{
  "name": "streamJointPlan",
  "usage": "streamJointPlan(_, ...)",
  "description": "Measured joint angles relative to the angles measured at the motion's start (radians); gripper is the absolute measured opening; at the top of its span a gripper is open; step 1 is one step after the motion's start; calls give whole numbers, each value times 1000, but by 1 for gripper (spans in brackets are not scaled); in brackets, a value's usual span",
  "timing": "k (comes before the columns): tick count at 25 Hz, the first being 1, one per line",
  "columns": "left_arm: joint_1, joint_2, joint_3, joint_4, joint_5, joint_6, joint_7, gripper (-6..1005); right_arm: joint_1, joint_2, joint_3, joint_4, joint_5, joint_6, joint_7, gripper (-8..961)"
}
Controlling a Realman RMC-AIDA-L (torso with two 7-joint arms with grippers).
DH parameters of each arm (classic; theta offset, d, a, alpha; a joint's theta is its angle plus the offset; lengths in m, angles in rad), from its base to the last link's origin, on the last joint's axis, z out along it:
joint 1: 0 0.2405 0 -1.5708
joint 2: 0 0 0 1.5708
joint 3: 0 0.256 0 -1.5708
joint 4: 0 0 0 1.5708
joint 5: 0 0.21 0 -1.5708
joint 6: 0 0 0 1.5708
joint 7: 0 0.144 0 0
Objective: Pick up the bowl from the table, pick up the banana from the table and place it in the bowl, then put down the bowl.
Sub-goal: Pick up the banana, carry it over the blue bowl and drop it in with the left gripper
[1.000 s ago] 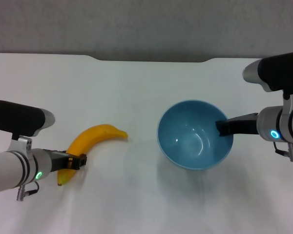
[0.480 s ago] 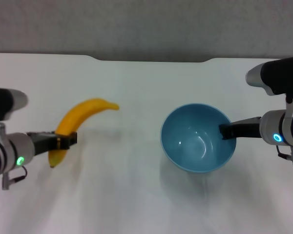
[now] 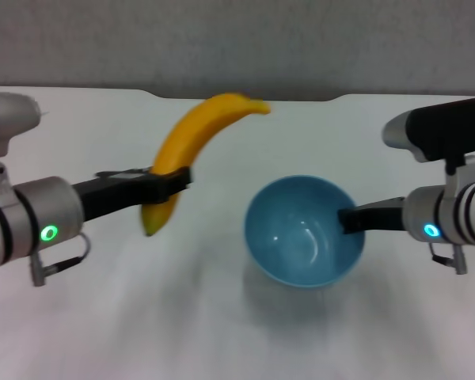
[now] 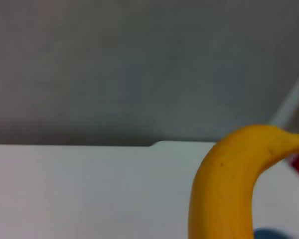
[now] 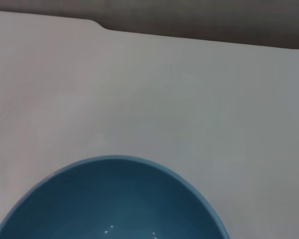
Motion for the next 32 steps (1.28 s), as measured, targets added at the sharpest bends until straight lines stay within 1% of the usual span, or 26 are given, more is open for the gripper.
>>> streamJointPlan(1, 0, 0, 0, 0, 0, 0, 0, 515, 3, 0, -12, -2, 15, -9, 0, 32)
streamJointPlan(4, -28, -1, 15, 36, -125, -14, 84, 518, 15, 1, -40, -9, 40, -30, 0, 33)
streamJointPlan(7, -56, -2, 31, 94, -226, -24, 157, 520, 37, 1, -66, -15, 62, -43, 0, 33)
streamJointPlan(11, -102, -1, 43, 182, -302, -39, 202, 523, 46, 1, -88, -13, 77, -57, 0, 32)
streamJointPlan(13, -108, -2, 46, 196, -315, -39, 211, 525, 47, 1, -90, -12, 78, -59, 0, 32)
streamJointPlan(18, -130, -2, 67, 254, -401, -42, 267, 529, 49, 2, -91, -2, 79, -60, -1, 32)
streamJointPlan(29, -162, -2, 66, 377, -463, -40, 299, 538, 44, 2, -104, 47, 79, -83, -8, 33)
streamJointPlan(32, -164, -3, 65, 390, -464, -35, 308, 540, 43, 2, -105, 56, 79, -86, -11, 33)
